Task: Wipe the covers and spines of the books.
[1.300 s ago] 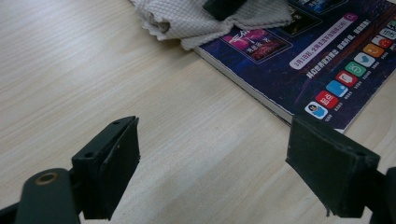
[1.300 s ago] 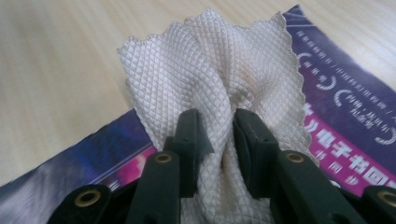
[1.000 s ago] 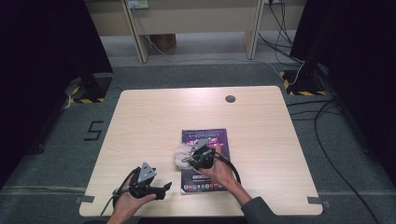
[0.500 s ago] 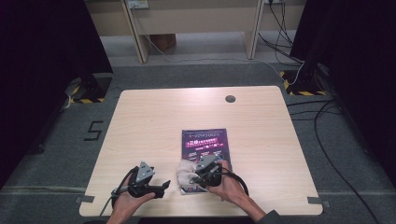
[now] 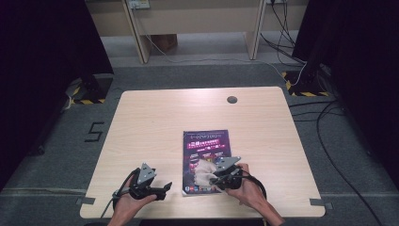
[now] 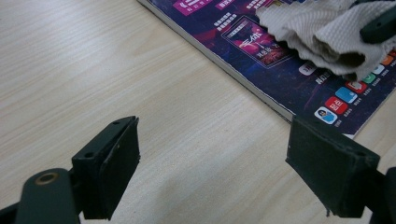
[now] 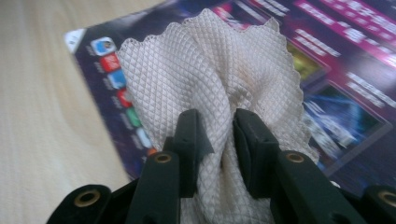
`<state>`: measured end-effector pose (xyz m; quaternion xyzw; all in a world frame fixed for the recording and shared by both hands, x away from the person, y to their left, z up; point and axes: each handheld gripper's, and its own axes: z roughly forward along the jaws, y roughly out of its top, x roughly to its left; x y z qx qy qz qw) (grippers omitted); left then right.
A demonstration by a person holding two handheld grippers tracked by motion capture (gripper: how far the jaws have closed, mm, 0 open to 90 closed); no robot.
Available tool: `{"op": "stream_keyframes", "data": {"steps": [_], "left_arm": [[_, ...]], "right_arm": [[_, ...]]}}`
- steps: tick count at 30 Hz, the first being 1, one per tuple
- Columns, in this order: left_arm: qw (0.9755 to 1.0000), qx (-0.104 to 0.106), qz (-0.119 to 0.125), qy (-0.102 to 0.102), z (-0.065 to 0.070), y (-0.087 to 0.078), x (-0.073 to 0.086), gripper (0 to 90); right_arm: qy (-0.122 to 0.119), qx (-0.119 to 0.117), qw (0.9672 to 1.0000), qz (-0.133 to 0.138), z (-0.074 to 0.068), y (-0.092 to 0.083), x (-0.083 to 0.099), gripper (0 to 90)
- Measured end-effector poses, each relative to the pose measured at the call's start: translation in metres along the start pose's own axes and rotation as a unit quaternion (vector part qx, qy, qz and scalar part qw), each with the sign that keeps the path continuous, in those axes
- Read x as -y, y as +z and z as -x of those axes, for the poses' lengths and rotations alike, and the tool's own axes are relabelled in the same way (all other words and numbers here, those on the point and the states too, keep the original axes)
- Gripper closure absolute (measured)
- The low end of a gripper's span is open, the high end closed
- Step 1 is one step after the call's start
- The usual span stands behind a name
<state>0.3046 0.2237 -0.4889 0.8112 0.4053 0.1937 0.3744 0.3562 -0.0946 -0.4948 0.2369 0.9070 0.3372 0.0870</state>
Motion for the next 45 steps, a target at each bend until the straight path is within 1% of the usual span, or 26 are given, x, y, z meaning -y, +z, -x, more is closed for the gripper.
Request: {"op": "stream_keyframes", "data": {"steps": [1,4,6,9,12,18,21,24,27,32,33,35,36,39,40,42,43,44,45], "left_arm": [[1.0000,0.000,0.000,0.000,0.000,0.000,0.000,16.4],[1.0000,0.002,-0.001,0.000,0.000,0.000,0.000,16.4],[1.0000,0.001,-0.001,0.000,0.000,0.000,0.000,16.4],[1.0000,0.001,-0.001,0.000,0.001,0.001,0.000,16.4],[1.0000,0.001,-0.001,0.000,0.001,0.001,0.000,16.4],[1.0000,0.003,-0.003,0.003,0.001,0.001,0.000,16.4],[1.0000,0.003,-0.002,0.001,0.001,0.001,0.000,16.3],[1.0000,0.004,-0.003,0.003,0.001,0.001,0.000,16.4],[1.0000,0.004,-0.003,0.003,0.001,0.001,0.000,16.4],[1.0000,0.004,-0.002,0.003,0.001,0.001,0.000,16.4],[1.0000,0.005,-0.001,0.003,0.001,0.001,0.000,16.4],[1.0000,0.005,-0.001,0.003,0.001,0.001,0.000,16.4],[1.0000,0.005,-0.002,0.004,0.001,0.001,0.000,16.4],[1.0000,0.005,-0.002,0.004,0.001,0.001,0.000,16.4],[1.0000,0.005,-0.002,0.004,0.001,0.001,0.000,16.4],[1.0000,0.005,-0.003,0.004,0.001,0.001,0.000,16.4],[1.0000,0.005,-0.003,0.004,0.001,0.001,0.000,16.4],[1.0000,0.005,-0.003,0.005,0.002,0.001,0.000,16.4],[1.0000,0.005,-0.003,0.005,0.002,0.001,0.000,16.4]], "right_arm": [[0.004,0.002,1.0000,0.000,0.004,-0.001,0.001,71.2],[0.012,0.018,0.9998,0.001,0.014,-0.004,0.004,71.2],[0.023,0.027,0.9993,0.003,0.022,-0.005,0.006,71.2],[0.031,0.046,0.9984,0.004,0.034,-0.006,0.007,71.2],[0.043,0.057,0.9974,0.006,0.044,-0.006,0.008,71.2],[0.059,0.076,0.9953,0.007,0.061,-0.002,0.003,71.2],[0.065,0.086,0.9942,0.006,0.070,0.002,-0.002,71.2],[0.076,0.097,0.9924,0.006,0.080,0.006,-0.008,71.2],[0.093,0.103,0.9903,0.008,0.092,0.011,-0.013,71.1],[0.124,0.122,0.9848,0.012,0.111,0.017,-0.019,71.1],[0.132,0.125,0.9832,0.012,0.115,0.018,-0.020,71.1],[0.140,0.133,0.9811,0.012,0.121,0.019,-0.022,71.1],[0.145,0.134,0.9802,0.011,0.123,0.020,-0.023,71.1],[0.139,0.140,0.9803,0.006,0.123,0.023,-0.027,71.3],[0.135,0.138,0.9812,0.007,0.121,0.024,-0.029,71.2],[0.132,0.138,0.9816,0.007,0.119,0.026,-0.030,71.0],[0.123,0.142,0.9821,0.003,0.116,0.027,-0.032,71.1],[0.114,0.135,0.9842,0.005,0.110,0.031,-0.037,71.1],[0.109,0.134,0.9849,0.003,0.107,0.034,-0.040,71.1]]}}
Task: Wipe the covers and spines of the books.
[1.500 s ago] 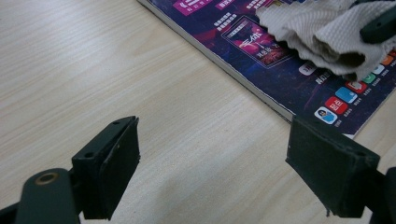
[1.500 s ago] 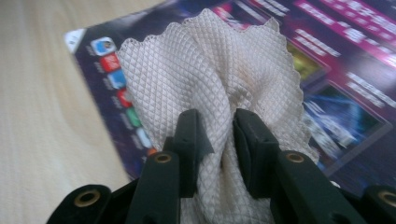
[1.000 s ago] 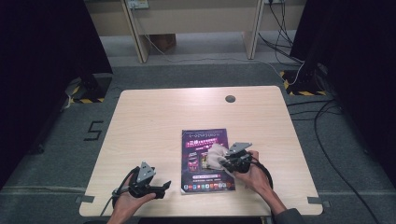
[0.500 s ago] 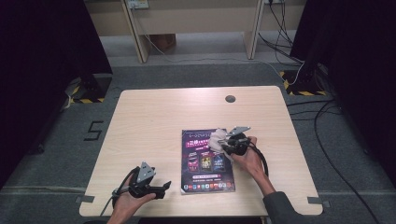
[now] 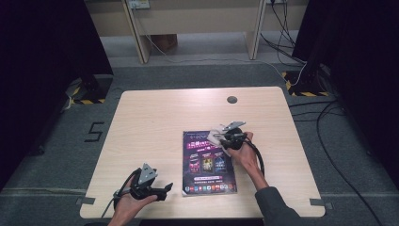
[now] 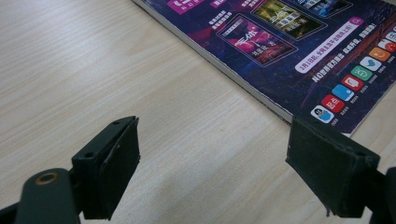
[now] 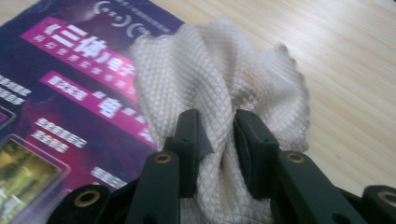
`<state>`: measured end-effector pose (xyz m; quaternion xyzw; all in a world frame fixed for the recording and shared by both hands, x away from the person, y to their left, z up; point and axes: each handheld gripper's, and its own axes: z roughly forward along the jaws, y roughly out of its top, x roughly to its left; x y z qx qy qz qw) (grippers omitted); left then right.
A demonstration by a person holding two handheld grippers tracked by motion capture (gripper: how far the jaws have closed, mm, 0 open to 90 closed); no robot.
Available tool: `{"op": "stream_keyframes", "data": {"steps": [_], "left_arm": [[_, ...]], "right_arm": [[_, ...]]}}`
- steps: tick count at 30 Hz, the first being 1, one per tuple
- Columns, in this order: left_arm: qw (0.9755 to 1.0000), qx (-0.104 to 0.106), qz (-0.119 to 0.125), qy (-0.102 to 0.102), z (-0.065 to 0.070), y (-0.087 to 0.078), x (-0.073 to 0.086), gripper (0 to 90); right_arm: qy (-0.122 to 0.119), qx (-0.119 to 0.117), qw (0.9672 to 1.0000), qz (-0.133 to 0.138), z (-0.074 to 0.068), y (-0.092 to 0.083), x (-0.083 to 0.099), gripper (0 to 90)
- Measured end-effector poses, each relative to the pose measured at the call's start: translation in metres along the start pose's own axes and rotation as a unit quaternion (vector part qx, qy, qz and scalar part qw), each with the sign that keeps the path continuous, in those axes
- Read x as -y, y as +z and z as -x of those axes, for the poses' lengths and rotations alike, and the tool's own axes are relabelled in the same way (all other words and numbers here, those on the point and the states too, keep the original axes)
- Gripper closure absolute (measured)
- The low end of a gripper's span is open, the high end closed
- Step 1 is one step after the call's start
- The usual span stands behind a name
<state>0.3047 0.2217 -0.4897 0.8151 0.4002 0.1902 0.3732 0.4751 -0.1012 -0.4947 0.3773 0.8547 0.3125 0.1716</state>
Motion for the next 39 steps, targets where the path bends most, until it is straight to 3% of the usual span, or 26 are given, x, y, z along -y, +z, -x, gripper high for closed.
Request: {"op": "stream_keyframes", "data": {"steps": [7,10,14,19,22,25,29,32,36,39], "left_arm": [[1.0000,0.001,0.001,0.000,0.000,-0.001,0.000,16.4],[1.0000,0.001,0.001,0.000,0.000,-0.001,0.000,16.4],[1.0000,0.001,0.001,0.000,0.000,-0.001,0.000,16.4],[1.0000,0.002,0.000,0.002,0.001,0.000,0.000,16.4],[1.0000,0.002,0.001,0.000,0.000,0.000,0.000,16.4],[1.0000,0.002,-0.002,0.001,0.000,0.000,0.000,16.4],[1.0000,0.002,-0.002,0.002,0.001,0.000,0.000,16.4],[1.0000,0.001,0.000,0.000,0.000,0.000,0.000,16.4],[1.0000,0.002,0.000,0.000,0.001,-0.001,0.000,16.4],[1.0000,0.003,0.000,0.001,0.001,0.000,0.000,16.4]], "right_arm": [[-0.021,-0.011,0.9997,0.001,-0.022,0.013,-0.017,71.1],[-0.032,-0.002,0.9995,0.002,-0.030,0.015,-0.021,72.4],[-0.025,0.018,0.9994,0.016,-0.023,0.013,-0.022,75.0],[-0.013,0.038,0.9981,0.046,-0.011,-0.003,-0.027,75.8],[-0.011,0.037,0.9967,0.071,-0.008,-0.015,-0.033,75.8],[-0.008,0.017,0.9957,0.091,-0.013,-0.026,-0.038,75.8],[-0.026,-0.018,0.9962,0.081,-0.032,-0.021,-0.041,75.6],[-0.035,-0.038,0.9973,0.052,-0.050,-0.005,-0.039,75.5],[-0.044,-0.041,0.9980,0.019,-0.063,0.018,-0.035,75.5],[-0.043,-0.041,0.9982,0.011,-0.068,0.028,-0.035,75.0]]}}
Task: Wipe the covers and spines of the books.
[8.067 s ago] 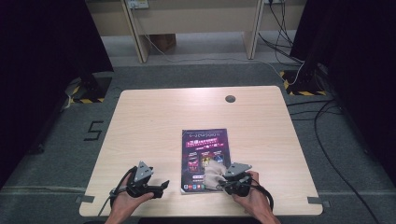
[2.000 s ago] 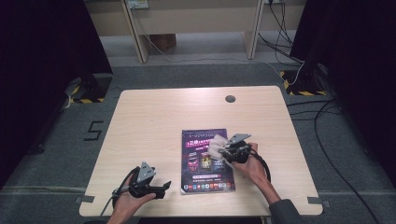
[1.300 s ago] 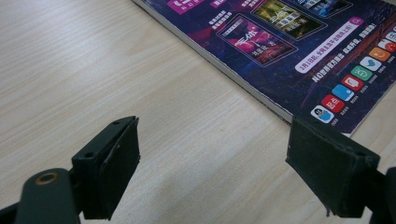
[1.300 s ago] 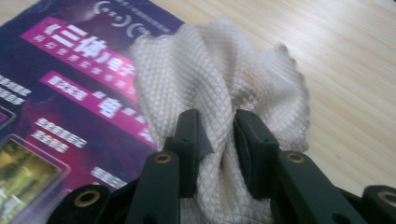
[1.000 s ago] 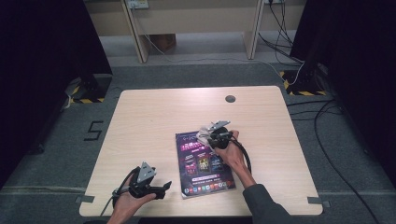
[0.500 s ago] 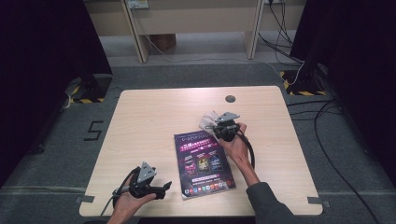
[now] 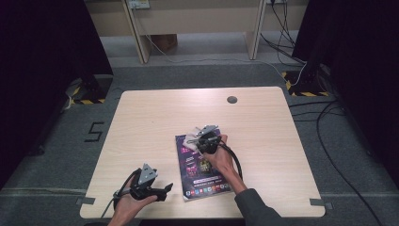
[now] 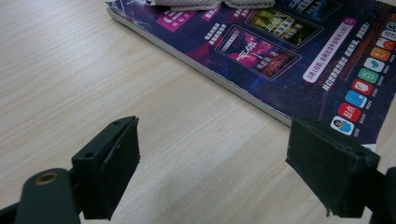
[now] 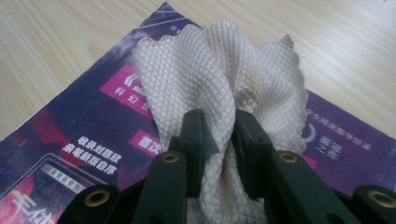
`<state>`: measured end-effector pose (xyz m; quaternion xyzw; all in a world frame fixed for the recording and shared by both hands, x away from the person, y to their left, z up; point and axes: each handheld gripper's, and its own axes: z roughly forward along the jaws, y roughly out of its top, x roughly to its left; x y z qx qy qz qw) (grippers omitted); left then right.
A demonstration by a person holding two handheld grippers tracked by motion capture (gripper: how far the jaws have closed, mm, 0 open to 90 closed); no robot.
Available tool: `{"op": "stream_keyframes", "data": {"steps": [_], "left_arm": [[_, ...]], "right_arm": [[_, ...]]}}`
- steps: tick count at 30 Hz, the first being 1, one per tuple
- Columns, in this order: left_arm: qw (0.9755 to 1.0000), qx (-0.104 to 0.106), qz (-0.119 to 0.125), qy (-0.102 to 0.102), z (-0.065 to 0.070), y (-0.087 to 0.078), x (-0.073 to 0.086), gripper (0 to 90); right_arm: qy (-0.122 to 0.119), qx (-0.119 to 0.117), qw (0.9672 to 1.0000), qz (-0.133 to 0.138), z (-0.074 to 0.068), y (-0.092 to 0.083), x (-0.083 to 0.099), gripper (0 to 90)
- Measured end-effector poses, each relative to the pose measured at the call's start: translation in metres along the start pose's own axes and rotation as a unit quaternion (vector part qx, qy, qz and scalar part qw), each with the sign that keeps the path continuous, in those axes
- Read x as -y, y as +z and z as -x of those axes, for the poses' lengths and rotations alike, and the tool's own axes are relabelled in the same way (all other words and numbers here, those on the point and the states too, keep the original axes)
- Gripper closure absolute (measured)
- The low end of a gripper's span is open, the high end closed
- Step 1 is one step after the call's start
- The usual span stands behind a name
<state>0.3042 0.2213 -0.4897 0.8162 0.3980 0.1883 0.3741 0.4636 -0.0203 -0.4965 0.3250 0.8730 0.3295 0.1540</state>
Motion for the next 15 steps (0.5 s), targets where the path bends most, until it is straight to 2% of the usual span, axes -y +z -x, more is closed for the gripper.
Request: {"op": "stream_keyframes", "data": {"steps": [4,11,12,15], "left_arm": [[1.0000,0.000,0.000,0.000,0.000,0.000,0.000,16.4],[1.0000,0.000,0.001,0.000,0.000,-0.001,0.000,16.4],[1.0000,0.001,0.001,0.000,0.000,-0.001,0.000,16.4],[1.0000,0.000,0.001,0.001,0.000,-0.001,0.000,16.4]], "right_arm": [[-0.007,-0.008,0.9999,0.004,-0.009,0.007,-0.007,74.9],[-0.027,-0.036,0.9990,0.009,-0.028,0.016,-0.018,74.4],[-0.039,-0.044,0.9983,0.006,-0.033,0.017,-0.020,74.4],[-0.045,-0.054,0.9975,0.006,-0.036,0.016,-0.019,74.3]]}}
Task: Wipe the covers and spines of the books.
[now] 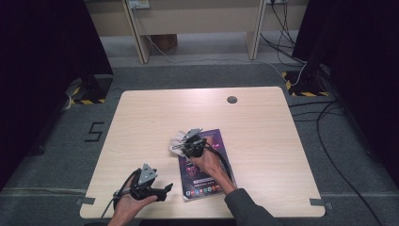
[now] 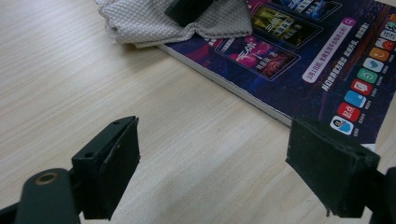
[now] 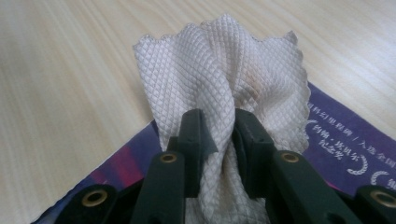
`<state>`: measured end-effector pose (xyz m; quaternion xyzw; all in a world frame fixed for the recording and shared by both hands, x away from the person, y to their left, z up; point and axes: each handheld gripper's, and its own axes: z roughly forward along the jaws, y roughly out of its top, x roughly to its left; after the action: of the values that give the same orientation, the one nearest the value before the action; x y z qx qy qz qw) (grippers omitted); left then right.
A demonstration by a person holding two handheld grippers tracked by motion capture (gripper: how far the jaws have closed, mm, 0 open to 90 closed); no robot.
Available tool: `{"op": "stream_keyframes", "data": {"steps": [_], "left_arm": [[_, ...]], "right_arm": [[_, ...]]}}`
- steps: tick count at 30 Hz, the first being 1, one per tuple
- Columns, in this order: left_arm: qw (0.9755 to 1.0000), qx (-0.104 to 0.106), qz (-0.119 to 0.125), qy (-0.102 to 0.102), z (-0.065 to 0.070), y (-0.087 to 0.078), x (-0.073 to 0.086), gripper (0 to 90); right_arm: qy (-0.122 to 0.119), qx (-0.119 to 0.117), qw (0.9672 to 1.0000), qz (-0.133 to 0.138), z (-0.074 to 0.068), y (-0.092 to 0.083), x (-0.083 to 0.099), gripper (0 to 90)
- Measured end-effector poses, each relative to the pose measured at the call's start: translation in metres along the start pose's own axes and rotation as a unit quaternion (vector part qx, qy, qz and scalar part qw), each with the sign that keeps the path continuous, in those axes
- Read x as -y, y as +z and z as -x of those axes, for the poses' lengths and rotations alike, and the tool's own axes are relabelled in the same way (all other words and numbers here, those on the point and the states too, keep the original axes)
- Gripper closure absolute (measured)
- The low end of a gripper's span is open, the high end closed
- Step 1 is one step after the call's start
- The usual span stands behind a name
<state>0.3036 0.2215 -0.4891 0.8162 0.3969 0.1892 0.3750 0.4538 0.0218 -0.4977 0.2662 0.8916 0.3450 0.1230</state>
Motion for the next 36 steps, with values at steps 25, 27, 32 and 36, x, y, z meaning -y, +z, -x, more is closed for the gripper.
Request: {"op": "stream_keyframes", "data": {"steps": [25,27,32,36], "left_arm": [[1.0000,-0.004,-0.001,-0.002,-0.001,0.000,0.000,16.4],[1.0000,-0.004,-0.001,-0.002,-0.001,0.000,0.000,16.4],[1.0000,-0.004,0.000,-0.003,-0.001,0.000,0.000,16.4],[1.0000,-0.004,-0.001,-0.002,-0.001,0.000,0.000,16.4]], "right_arm": [[-0.025,-0.022,0.9993,-0.014,-0.015,-0.054,0.054,74.1],[-0.031,-0.038,0.9987,-0.012,-0.024,-0.054,0.055,74.1],[-0.055,-0.071,0.9959,-0.012,-0.044,-0.062,0.062,74.0],[-0.053,-0.075,0.9957,-0.014,-0.046,-0.071,0.071,74.0]]}}
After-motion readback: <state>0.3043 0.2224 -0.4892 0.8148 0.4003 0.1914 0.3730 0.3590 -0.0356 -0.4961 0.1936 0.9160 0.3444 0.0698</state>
